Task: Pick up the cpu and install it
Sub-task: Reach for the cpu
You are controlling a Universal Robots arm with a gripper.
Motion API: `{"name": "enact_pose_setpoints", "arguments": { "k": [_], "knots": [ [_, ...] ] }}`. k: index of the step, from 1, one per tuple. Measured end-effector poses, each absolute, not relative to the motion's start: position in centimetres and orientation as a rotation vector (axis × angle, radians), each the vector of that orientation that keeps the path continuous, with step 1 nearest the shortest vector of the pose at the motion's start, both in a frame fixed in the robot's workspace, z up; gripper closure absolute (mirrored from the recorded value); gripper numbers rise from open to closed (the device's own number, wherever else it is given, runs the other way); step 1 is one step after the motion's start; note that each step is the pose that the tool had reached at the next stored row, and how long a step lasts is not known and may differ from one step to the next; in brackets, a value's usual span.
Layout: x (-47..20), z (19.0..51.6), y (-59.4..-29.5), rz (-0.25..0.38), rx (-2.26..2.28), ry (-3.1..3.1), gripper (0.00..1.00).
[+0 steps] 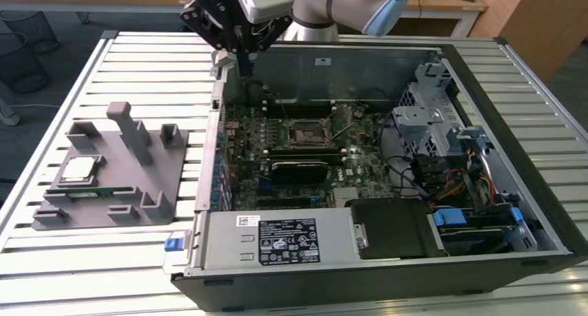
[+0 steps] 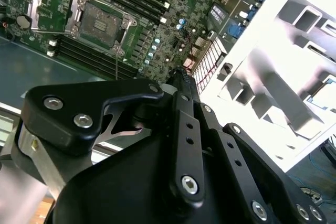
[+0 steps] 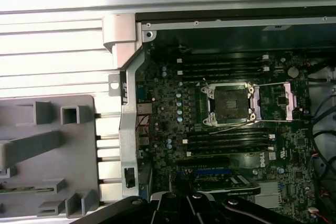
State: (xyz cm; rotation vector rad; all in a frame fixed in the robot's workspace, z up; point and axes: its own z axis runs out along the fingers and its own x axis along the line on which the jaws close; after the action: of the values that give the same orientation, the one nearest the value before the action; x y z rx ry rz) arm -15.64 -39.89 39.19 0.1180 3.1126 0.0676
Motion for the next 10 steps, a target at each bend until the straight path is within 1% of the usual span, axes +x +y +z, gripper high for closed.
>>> {"name": "enact_pose_setpoints", "arguments": {
  "k": [10],
  "knots": [
    [-16.05, 39.14, -39.89, 0.068, 0.118, 3.113, 0.89]
  ]
}}
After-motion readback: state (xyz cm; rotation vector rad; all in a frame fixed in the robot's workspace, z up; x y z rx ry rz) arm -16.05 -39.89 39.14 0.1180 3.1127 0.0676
